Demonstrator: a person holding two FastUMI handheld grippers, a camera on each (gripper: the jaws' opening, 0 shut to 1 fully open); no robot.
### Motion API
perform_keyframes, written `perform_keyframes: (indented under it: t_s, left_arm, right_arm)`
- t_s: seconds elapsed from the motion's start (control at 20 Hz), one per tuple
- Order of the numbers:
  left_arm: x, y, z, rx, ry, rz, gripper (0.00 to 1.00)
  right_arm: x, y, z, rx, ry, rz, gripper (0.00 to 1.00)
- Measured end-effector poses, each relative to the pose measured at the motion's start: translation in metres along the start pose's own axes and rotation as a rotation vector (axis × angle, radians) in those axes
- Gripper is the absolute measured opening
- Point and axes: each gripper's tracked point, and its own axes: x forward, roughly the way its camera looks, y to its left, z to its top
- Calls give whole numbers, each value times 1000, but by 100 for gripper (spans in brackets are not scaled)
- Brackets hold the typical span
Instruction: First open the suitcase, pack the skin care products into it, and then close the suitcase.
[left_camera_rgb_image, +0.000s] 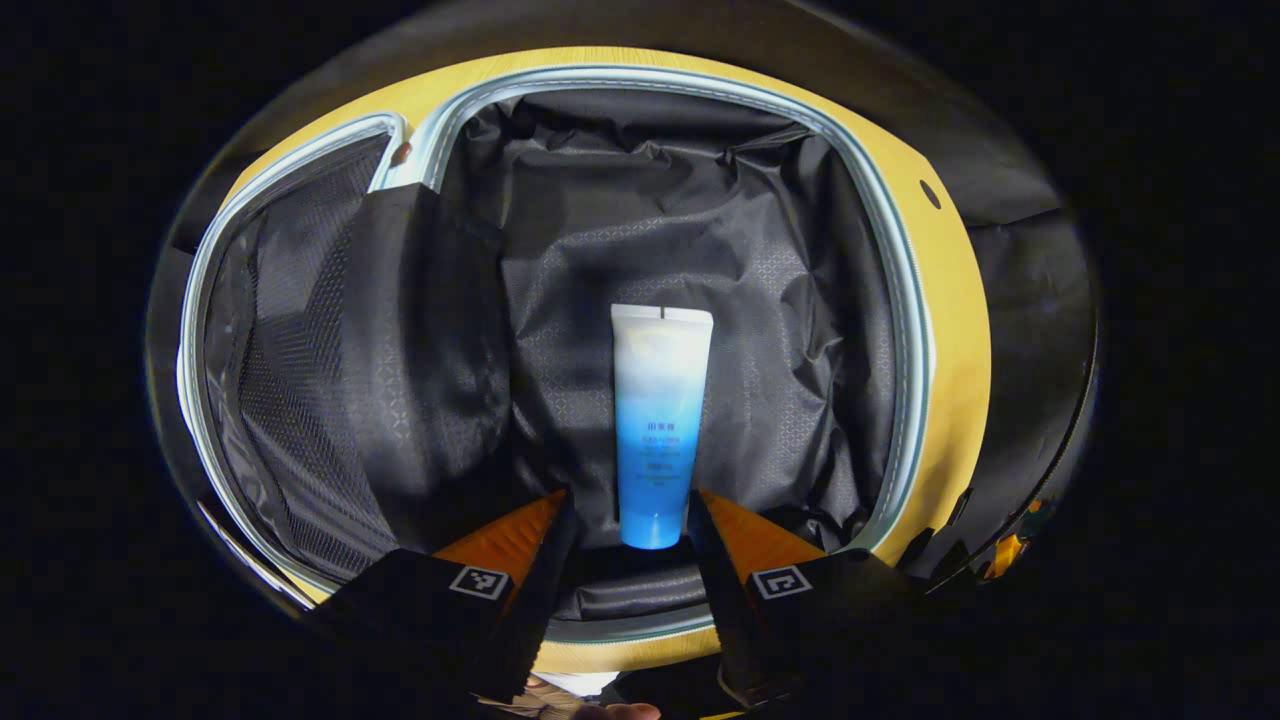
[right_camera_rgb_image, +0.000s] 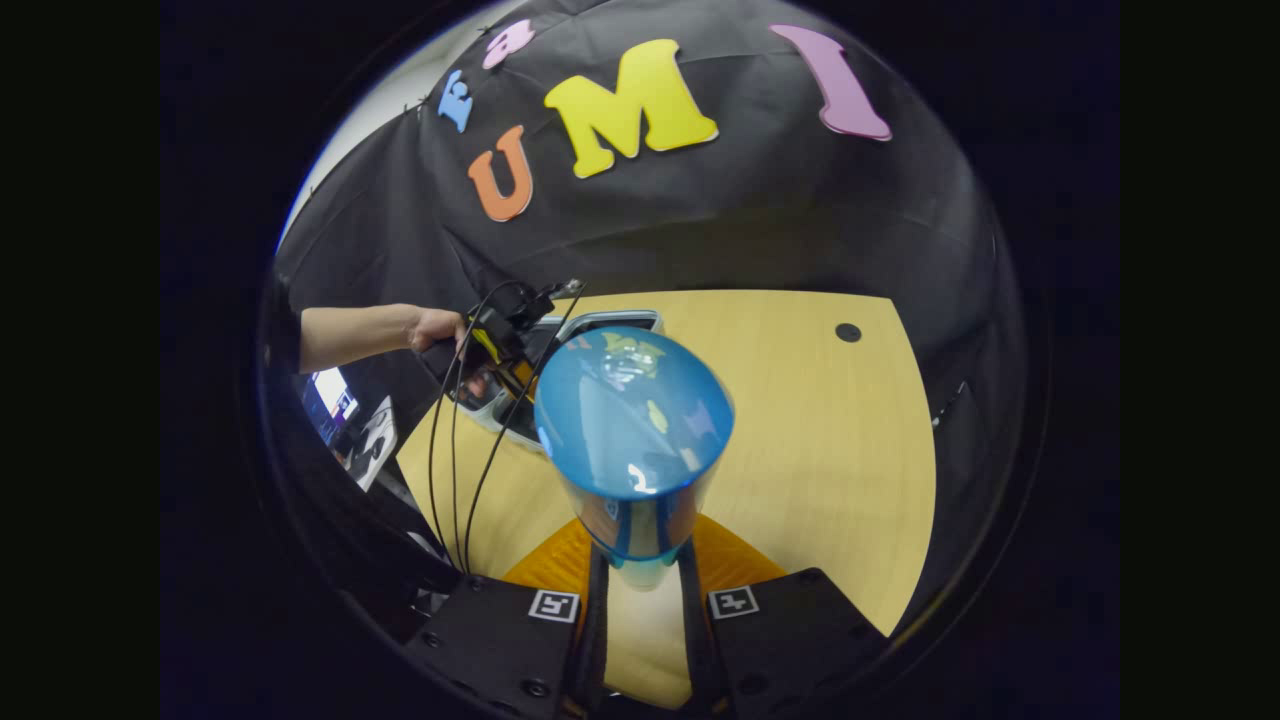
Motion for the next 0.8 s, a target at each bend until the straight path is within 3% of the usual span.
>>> perform_keyframes:
  t_s: [0.1,0.15,0.2,0.25,0.35,0.45,0.6,0.8]
  left_arm:
    - [-19,-13,-3,-31,-85,-51,80]
    - [-44,-24,-5,-21,-211,-85,70]
    - [-72,-36,-9,-6,-381,-116,76]
    - [-84,-37,-16,-12,-501,-99,97]
    - [-107,-30,-44,-81,-707,-54,100]
    - [-101,-31,-76,-169,-760,-91,99]
    - [-105,-25,-133,-264,-825,-64,99]
    - [-105,-14,-182,-330,-839,-42,99]
  right_arm:
    - [18,21,13,-11,19,37,28]
    - [37,45,33,-26,42,81,30]
    - [57,61,49,-32,62,111,30]
    - [77,74,59,-31,96,133,30]
    - [122,93,70,-17,213,151,30]
    - [155,102,71,-32,276,141,30]
    - [193,106,58,20,381,113,30]
    - [252,98,44,105,518,12,30]
